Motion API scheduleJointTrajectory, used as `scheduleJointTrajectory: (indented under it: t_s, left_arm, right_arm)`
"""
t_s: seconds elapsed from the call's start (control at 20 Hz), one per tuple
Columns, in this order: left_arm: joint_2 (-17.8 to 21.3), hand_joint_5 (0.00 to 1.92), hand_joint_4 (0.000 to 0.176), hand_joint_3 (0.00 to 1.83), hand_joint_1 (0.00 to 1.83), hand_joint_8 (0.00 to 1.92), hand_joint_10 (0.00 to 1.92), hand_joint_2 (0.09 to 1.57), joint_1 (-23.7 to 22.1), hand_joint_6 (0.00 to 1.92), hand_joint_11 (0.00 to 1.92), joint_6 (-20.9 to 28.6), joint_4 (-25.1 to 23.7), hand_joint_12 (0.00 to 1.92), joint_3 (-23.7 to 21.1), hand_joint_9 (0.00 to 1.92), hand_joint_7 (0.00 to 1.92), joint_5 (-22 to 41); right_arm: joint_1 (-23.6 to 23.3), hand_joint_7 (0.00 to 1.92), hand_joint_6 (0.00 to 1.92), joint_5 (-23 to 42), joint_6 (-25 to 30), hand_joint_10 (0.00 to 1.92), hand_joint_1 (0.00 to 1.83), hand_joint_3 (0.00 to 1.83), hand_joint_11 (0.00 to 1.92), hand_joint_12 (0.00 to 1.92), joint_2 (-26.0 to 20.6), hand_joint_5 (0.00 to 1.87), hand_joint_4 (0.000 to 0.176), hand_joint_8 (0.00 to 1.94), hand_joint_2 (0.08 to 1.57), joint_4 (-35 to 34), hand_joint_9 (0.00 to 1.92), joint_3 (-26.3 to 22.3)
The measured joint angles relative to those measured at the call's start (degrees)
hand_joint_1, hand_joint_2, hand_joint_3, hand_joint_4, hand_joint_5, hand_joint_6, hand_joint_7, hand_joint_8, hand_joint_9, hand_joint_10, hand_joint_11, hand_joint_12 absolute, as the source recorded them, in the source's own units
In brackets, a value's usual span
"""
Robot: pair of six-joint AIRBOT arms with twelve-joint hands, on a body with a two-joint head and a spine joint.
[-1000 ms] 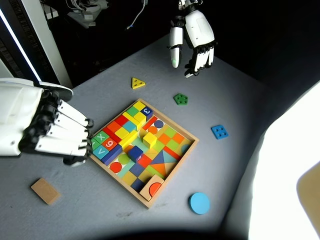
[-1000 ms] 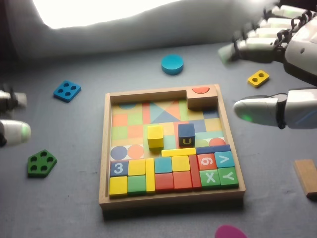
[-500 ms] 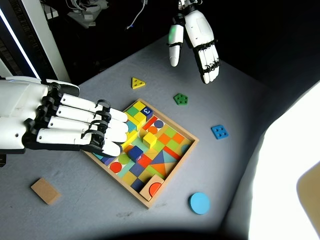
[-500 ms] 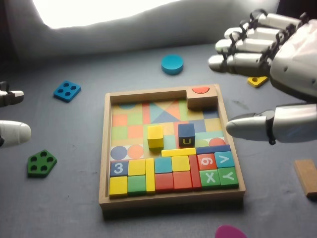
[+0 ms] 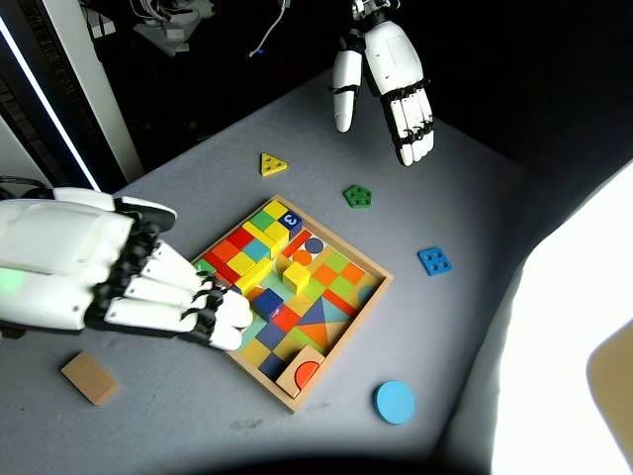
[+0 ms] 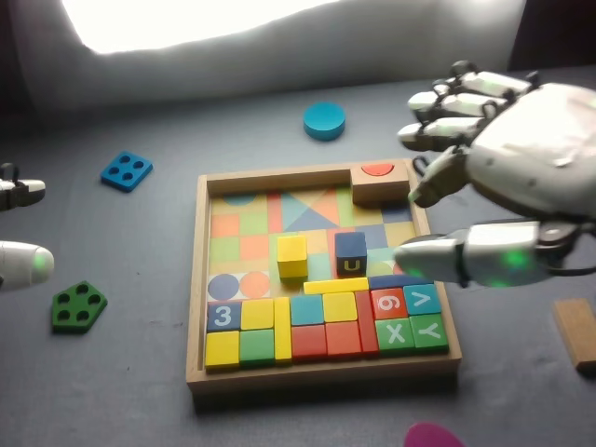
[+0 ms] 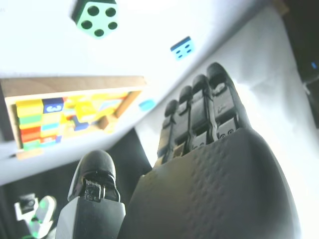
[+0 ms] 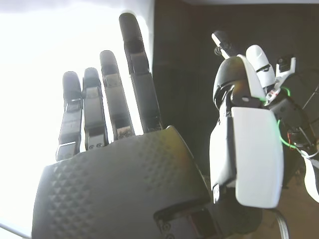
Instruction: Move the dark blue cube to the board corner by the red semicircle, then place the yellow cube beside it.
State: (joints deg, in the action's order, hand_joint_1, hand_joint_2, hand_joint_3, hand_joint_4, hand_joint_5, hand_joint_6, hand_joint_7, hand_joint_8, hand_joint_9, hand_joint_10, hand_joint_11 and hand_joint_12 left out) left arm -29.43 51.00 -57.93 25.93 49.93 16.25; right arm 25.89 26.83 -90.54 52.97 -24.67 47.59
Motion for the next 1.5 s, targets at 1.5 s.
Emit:
scheduleJointTrajectory:
  t_s: [1.5]
  left_arm:
    - [-0.42, 0.09, 0.037, 0.00, 0.00, 0.00, 0.00, 1.27, 2.10, 0.00, 0.00, 2.58, 0.09, 0.28, 1.11, 0.08, 0.10, 3.08]
  right_arm:
    - [0.42, 0.26, 0.00, -2.29, -7.08, 0.00, 0.00, 0.00, 0.00, 0.02, 16.98, 0.88, 0.000, 0.00, 1.16, -15.63, 0.07, 12.13]
